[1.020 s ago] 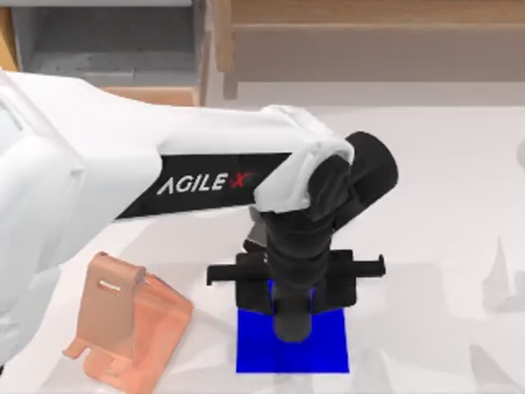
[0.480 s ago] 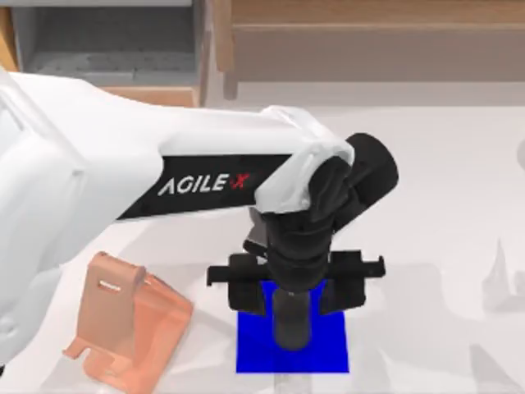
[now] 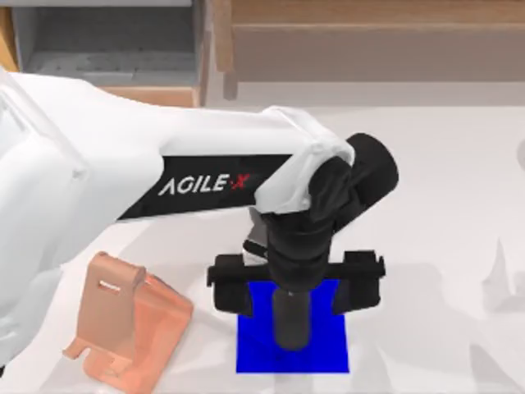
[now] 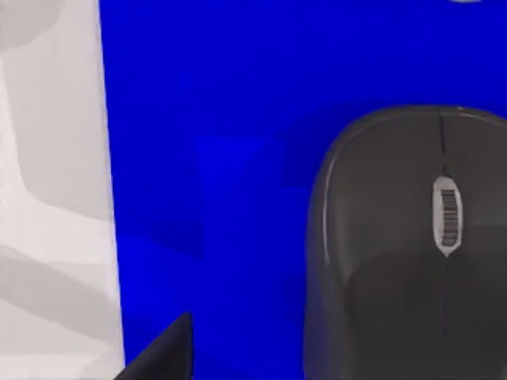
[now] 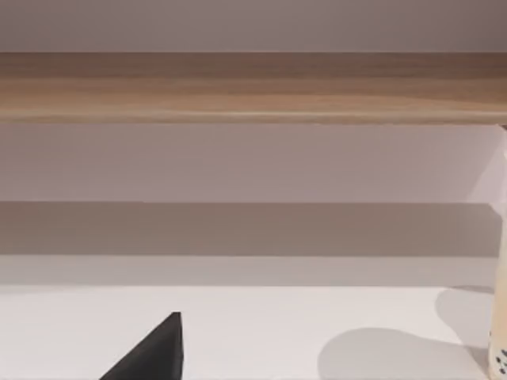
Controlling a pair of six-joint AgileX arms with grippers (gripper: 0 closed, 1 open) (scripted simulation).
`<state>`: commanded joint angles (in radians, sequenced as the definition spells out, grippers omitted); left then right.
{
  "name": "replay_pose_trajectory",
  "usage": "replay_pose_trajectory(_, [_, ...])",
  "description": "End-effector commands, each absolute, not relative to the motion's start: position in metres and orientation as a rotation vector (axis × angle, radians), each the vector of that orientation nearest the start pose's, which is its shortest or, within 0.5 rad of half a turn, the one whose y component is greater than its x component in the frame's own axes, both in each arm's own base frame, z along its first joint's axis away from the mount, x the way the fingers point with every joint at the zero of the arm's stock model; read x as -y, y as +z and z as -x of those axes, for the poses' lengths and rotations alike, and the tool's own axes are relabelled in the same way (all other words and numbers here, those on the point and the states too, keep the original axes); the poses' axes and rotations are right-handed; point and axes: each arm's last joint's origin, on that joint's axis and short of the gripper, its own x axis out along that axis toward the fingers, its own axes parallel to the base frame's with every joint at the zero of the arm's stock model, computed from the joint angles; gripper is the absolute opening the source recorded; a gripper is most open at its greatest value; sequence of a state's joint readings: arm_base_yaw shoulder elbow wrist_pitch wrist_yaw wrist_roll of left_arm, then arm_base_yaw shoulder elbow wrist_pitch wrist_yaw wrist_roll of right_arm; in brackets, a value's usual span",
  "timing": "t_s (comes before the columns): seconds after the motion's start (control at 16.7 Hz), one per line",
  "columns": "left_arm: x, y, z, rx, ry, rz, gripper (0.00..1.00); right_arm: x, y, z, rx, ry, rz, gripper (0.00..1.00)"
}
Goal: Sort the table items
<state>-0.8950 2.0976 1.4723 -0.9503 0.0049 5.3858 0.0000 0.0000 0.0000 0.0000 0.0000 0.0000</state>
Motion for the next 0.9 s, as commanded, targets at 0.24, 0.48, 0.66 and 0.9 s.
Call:
replay_pose_trajectory(0.24, [0.304, 0.138, -0.25, -1.572, 0.0, 0.005, 1.0, 0.001, 0.16, -0.106, 0.0, 0.0, 0.0, 1.0])
replay_pose_trajectory(0.48, [0.312, 0.146, -0.272, -1.572, -0.062, -0.064, 1.0, 0.001, 0.16, -0.106, 0.0, 0.0, 0.0, 1.0])
replay_pose_trajectory(0.66, [0.319, 0.152, -0.3, -1.578, -0.128, -0.146, 1.0, 0.001, 0.16, -0.106, 0.0, 0.0, 0.0, 1.0])
replay_pose_trajectory(0.9, [0.322, 0.162, -0.341, -1.575, -0.231, -0.25, 1.0, 0.001, 0.16, -0.106, 0.0, 0.0, 0.0, 1.0])
